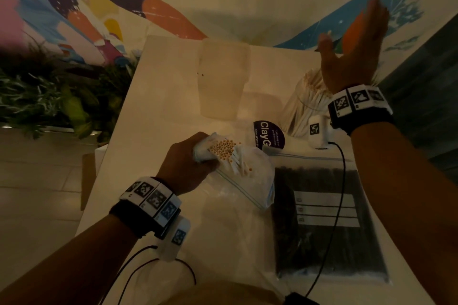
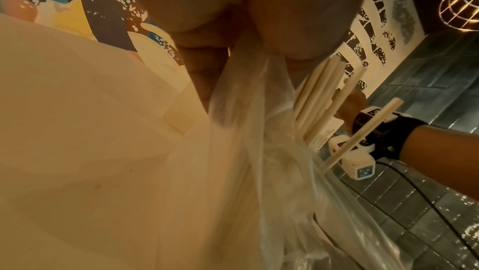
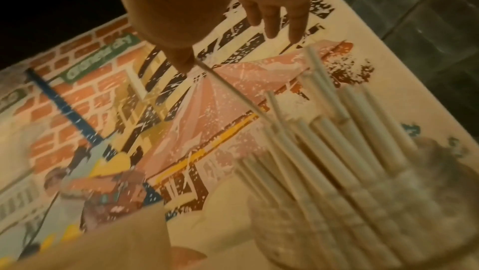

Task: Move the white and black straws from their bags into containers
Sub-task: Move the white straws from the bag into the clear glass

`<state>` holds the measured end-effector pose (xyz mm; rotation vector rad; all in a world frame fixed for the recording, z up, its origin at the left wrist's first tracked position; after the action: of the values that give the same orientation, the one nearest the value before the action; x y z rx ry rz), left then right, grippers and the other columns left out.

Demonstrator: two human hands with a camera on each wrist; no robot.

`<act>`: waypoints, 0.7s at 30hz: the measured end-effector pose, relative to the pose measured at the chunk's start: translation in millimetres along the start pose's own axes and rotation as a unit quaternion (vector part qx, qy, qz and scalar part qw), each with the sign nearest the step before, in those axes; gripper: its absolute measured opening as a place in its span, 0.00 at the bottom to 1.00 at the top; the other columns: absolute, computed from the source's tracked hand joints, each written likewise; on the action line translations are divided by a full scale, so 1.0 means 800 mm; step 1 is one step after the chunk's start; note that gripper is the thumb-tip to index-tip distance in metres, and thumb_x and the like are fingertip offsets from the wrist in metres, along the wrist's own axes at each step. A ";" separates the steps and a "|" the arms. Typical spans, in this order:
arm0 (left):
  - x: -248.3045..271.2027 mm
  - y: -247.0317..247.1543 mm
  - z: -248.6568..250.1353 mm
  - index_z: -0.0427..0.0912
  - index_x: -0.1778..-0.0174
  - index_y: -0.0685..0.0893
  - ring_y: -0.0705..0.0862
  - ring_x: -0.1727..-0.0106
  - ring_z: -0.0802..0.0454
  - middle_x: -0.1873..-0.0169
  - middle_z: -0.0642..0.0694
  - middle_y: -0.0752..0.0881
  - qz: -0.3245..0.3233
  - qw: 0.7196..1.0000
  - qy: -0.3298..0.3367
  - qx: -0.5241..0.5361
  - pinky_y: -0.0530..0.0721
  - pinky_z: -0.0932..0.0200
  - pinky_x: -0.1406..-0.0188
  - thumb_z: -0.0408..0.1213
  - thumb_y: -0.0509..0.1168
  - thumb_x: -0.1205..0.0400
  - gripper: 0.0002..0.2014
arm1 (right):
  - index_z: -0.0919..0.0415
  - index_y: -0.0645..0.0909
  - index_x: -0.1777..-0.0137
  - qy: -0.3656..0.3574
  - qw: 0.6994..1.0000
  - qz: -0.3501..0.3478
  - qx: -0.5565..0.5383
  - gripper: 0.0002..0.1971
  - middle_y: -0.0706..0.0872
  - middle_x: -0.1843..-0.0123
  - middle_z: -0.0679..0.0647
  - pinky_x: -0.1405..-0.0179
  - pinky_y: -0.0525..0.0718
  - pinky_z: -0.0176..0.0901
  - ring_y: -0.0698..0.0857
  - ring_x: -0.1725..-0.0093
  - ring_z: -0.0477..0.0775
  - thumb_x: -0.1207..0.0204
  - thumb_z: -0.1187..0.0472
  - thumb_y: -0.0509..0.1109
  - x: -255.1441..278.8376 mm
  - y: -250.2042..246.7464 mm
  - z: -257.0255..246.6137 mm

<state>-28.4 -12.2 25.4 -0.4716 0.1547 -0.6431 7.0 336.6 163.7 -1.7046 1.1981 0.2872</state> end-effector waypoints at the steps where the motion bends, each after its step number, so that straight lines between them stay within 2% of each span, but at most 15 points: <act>1: 0.000 0.000 0.000 0.59 0.51 0.81 0.85 0.52 0.52 0.57 0.53 0.87 -0.001 1.000 0.001 0.000 0.84 0.52 0.52 0.45 0.72 0.35 0.16 | 0.56 0.53 0.17 -0.028 0.999 -0.007 0.015 0.37 0.54 0.16 0.64 0.20 0.60 0.53 0.54 0.17 0.63 0.21 0.38 0.58 0.003 0.005 -0.006; 2: 0.000 0.000 0.000 0.59 0.51 0.82 0.85 0.53 0.53 0.57 0.54 0.87 -0.001 1.000 0.001 0.001 0.84 0.52 0.53 0.45 0.72 0.35 0.17 | 0.55 0.57 0.18 -0.052 0.998 -0.023 0.030 0.32 0.57 0.17 0.64 0.21 0.61 0.51 0.58 0.18 0.63 0.18 0.41 0.56 0.007 0.009 -0.013; 3: 0.000 0.000 0.000 0.59 0.50 0.82 0.85 0.54 0.55 0.57 0.54 0.87 -0.001 1.000 0.000 0.003 0.84 0.52 0.53 0.45 0.72 0.35 0.17 | 0.57 0.65 0.21 -0.076 0.995 -0.042 0.045 0.28 0.66 0.20 0.64 0.23 0.67 0.53 0.66 0.21 0.64 0.16 0.43 0.53 0.009 0.017 -0.013; 5: 0.000 0.000 0.001 0.58 0.51 0.82 0.84 0.55 0.57 0.58 0.55 0.87 0.000 1.000 0.002 0.008 0.83 0.53 0.54 0.44 0.72 0.34 0.16 | 0.60 0.83 0.39 -0.125 0.986 -0.074 0.084 0.24 0.84 0.38 0.62 0.40 0.80 0.54 0.82 0.40 0.64 0.17 0.43 0.53 0.016 0.029 -0.015; 6: 0.000 -0.001 0.001 0.58 0.51 0.82 0.84 0.54 0.58 0.57 0.55 0.87 0.001 1.000 0.003 0.010 0.83 0.53 0.54 0.44 0.72 0.34 0.16 | 0.59 0.87 0.49 -0.133 0.982 -0.080 0.107 0.23 0.88 0.46 0.60 0.48 0.81 0.53 0.85 0.47 0.63 0.19 0.43 0.57 0.019 0.030 -0.014; 7: 0.000 0.000 0.001 0.57 0.50 0.82 0.84 0.54 0.57 0.57 0.54 0.87 0.001 1.000 0.004 0.013 0.83 0.53 0.53 0.44 0.72 0.34 0.16 | 0.59 0.88 0.54 -0.130 0.980 -0.081 0.128 0.22 0.89 0.49 0.59 0.51 0.81 0.51 0.86 0.51 0.62 0.22 0.44 0.60 0.020 0.030 -0.011; 9: 0.000 0.000 0.001 0.57 0.50 0.82 0.84 0.53 0.57 0.56 0.53 0.87 0.000 1.000 0.005 0.016 0.83 0.52 0.53 0.44 0.72 0.34 0.16 | 0.63 0.88 0.59 -0.077 0.985 -0.055 0.142 0.20 0.90 0.51 0.59 0.56 0.80 0.49 0.85 0.56 0.61 0.27 0.49 0.60 0.020 0.020 0.001; 11: -0.001 0.001 -0.001 0.56 0.49 0.83 0.85 0.52 0.54 0.55 0.52 0.88 0.000 1.000 0.002 0.015 0.83 0.50 0.53 0.44 0.72 0.34 0.17 | 0.65 0.85 0.62 0.037 0.991 -0.027 0.124 0.19 0.88 0.54 0.61 0.58 0.81 0.49 0.85 0.57 0.62 0.30 0.52 0.58 0.019 0.009 0.026; 12: -0.002 0.001 -0.001 0.56 0.49 0.83 0.86 0.52 0.52 0.55 0.51 0.88 0.001 1.000 -0.001 0.013 0.83 0.49 0.53 0.45 0.73 0.34 0.17 | 0.64 0.83 0.62 0.086 0.987 -0.040 0.130 0.19 0.88 0.55 0.62 0.58 0.82 0.50 0.85 0.57 0.63 0.32 0.50 0.56 0.019 0.009 0.037; 14: -0.003 0.002 -0.003 0.55 0.49 0.83 0.86 0.52 0.50 0.55 0.50 0.88 -0.001 1.000 -0.004 0.001 0.83 0.47 0.53 0.46 0.72 0.35 0.17 | 0.64 0.82 0.57 0.137 0.969 -0.107 0.175 0.26 0.87 0.51 0.64 0.50 0.83 0.57 0.86 0.52 0.66 0.37 0.43 0.54 0.024 0.018 0.054; 16: -0.003 0.002 -0.004 0.54 0.50 0.84 0.86 0.51 0.49 0.55 0.50 0.88 -0.003 1.000 -0.008 0.001 0.83 0.46 0.53 0.46 0.72 0.35 0.17 | 0.61 0.77 0.39 0.164 0.958 -0.122 0.200 0.28 0.79 0.33 0.65 0.35 0.76 0.67 0.78 0.35 0.68 0.34 0.44 0.60 0.027 0.017 0.068; 17: -0.003 0.002 -0.005 0.52 0.50 0.84 0.86 0.51 0.48 0.55 0.50 0.88 -0.001 1.000 -0.012 0.005 0.83 0.45 0.52 0.45 0.73 0.35 0.17 | 0.59 0.71 0.30 0.158 0.965 -0.101 0.184 0.29 0.71 0.25 0.64 0.29 0.70 0.67 0.72 0.28 0.68 0.31 0.48 0.63 0.025 0.012 0.068; 19: -0.004 0.002 -0.005 0.51 0.49 0.85 0.86 0.50 0.49 0.53 0.49 0.89 0.001 1.000 -0.016 0.011 0.83 0.45 0.52 0.45 0.73 0.35 0.18 | 0.55 0.58 0.20 0.104 0.980 -0.063 0.155 0.33 0.57 0.17 0.64 0.23 0.61 0.64 0.60 0.20 0.66 0.25 0.52 0.61 0.020 0.003 0.047; 20: -0.004 0.002 -0.003 0.51 0.48 0.85 0.86 0.50 0.49 0.53 0.49 0.89 0.001 1.000 -0.015 0.009 0.83 0.46 0.51 0.45 0.73 0.35 0.19 | 0.55 0.55 0.19 0.073 0.981 -0.087 0.154 0.33 0.54 0.16 0.64 0.23 0.59 0.63 0.57 0.19 0.66 0.22 0.50 0.58 0.022 0.011 0.036; 21: -0.005 0.003 -0.002 0.51 0.47 0.85 0.86 0.50 0.50 0.53 0.49 0.88 0.002 1.000 -0.015 0.004 0.84 0.46 0.51 0.45 0.73 0.36 0.19 | 0.54 0.55 0.19 0.052 0.972 -0.151 0.172 0.31 0.55 0.17 0.64 0.23 0.59 0.65 0.57 0.19 0.66 0.21 0.47 0.54 0.027 0.029 0.034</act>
<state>-31.2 -8.7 22.8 -0.4733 0.1254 -0.6323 7.2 345.5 122.9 -1.5779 0.9780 -0.1888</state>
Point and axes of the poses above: each hand's wrist, its own x-axis away from the middle knuckle, its own y-axis out of the palm, z = x × y, the point moved 8 cm from there along -x, towards the middle knuckle
